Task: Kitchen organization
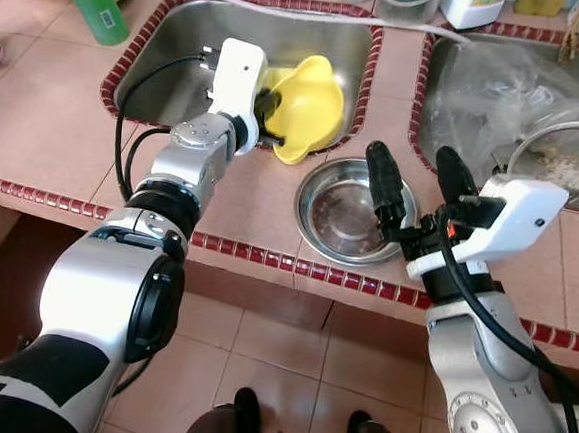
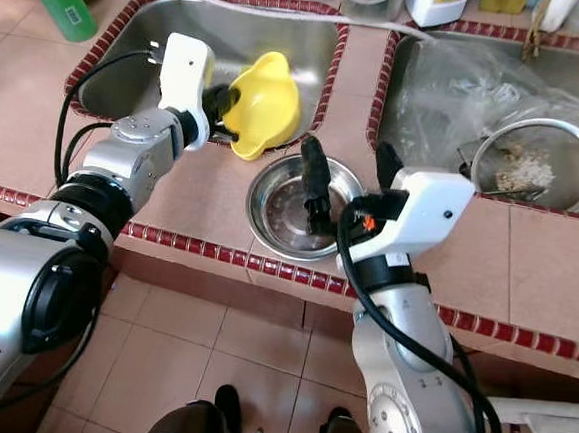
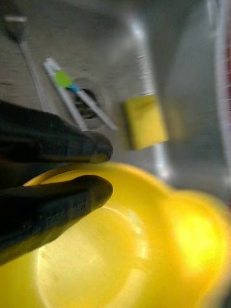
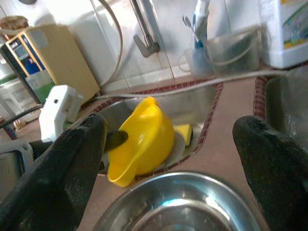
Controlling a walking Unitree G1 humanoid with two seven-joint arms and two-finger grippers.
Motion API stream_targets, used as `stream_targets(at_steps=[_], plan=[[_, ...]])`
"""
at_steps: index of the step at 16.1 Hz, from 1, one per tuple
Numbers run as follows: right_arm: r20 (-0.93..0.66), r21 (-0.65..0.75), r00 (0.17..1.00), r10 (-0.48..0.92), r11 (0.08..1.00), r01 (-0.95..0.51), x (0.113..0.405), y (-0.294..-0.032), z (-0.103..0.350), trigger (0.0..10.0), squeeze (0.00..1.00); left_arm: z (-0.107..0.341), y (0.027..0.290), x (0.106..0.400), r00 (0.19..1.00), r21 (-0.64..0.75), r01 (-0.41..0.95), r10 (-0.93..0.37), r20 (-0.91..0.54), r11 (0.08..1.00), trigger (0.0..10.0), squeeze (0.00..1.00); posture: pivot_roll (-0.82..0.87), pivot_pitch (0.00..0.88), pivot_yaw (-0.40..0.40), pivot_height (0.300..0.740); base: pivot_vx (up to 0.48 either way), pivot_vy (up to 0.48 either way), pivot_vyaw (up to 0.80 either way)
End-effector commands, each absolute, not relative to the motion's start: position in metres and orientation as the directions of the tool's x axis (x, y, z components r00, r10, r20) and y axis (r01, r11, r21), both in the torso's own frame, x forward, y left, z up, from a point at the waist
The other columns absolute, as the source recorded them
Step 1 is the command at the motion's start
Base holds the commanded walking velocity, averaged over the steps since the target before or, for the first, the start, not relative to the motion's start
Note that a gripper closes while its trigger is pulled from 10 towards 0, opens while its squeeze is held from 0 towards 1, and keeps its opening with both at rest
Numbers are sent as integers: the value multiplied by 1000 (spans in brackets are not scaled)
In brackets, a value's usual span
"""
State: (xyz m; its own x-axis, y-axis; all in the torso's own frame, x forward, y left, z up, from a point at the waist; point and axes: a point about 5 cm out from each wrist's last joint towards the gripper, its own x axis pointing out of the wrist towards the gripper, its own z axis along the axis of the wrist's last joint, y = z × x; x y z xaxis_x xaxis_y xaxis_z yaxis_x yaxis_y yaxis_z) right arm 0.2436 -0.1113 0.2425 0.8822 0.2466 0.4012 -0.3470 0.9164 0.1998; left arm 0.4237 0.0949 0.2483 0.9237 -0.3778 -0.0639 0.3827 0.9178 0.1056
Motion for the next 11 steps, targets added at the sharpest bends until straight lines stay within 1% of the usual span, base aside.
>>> stream_targets(at_steps=[1,6,11], plan=[[419,205,872,254,909,-363,237,-108,246,10000,0,213,87,417,883,72,442,-418,-215,894,10000,1000,-260,355,136,740,0,0,0],[415,215,876,246,909,-357,236,-107,244,10000,0,213,86,417,879,102,450,-420,-224,887,10000,1000,-255,348,139,740,0,0,0],[421,217,874,243,909,-357,238,-107,245,10000,0,219,90,419,897,91,411,-385,-218,907,10000,1000,-248,343,143,740,0,0,0]])
